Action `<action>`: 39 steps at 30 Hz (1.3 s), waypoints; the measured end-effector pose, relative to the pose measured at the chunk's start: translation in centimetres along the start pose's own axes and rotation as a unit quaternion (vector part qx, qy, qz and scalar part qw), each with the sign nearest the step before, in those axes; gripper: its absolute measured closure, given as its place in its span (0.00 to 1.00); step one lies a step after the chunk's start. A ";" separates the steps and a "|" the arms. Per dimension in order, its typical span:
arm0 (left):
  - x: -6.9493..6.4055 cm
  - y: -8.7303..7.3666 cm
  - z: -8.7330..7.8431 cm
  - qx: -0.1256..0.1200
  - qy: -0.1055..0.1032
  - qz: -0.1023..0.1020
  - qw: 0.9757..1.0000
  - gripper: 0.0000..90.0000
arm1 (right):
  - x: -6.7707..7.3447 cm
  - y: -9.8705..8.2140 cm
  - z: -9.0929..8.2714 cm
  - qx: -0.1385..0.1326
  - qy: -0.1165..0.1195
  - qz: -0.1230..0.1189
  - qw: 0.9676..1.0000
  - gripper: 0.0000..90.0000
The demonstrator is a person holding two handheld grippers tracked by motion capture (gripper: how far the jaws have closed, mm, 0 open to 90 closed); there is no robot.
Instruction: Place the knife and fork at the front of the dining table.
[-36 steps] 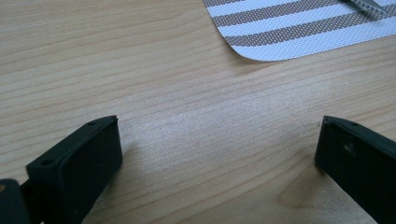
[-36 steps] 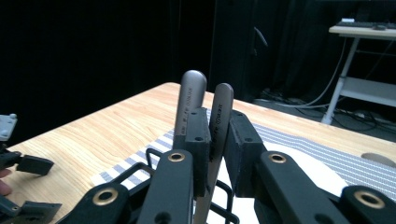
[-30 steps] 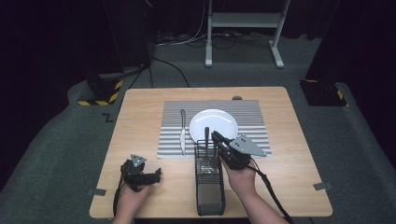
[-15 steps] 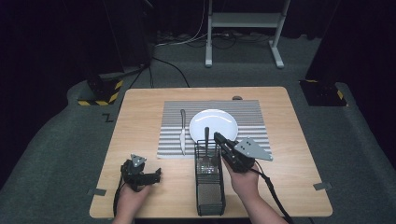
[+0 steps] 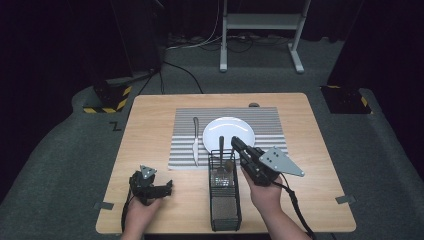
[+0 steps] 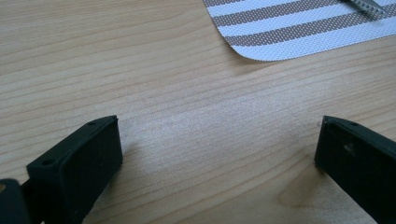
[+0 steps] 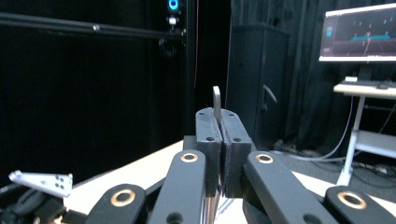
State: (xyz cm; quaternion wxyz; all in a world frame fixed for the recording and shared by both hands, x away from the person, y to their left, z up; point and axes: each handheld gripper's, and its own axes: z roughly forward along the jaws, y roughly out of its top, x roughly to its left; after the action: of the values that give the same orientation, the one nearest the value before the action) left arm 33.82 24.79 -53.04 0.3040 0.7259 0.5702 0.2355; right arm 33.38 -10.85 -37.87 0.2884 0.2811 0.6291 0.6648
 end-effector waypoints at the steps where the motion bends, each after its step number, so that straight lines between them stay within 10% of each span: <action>1: 0.0 0.0 0.0 0.000 0.000 0.000 1.000 0.01 | 0.0 0.3 -0.2 -0.006 0.000 0.001 1.000 0.98; 20: 0.0 0.0 0.0 0.000 0.001 -0.001 1.000 0.01 | 0.6 5.0 -3.6 -0.092 -0.024 -0.037 0.995 0.98; 39: 0.0 0.0 0.0 0.000 0.001 0.000 1.000 0.01 | -5.5 0.6 -5.5 -0.023 -0.116 -0.033 0.992 0.98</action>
State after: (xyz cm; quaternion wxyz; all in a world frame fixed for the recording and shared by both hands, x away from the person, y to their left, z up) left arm 33.83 24.77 -53.04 0.3037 0.7256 0.5706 0.2359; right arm 33.01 -18.69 -37.62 0.3873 0.3292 0.5848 0.6321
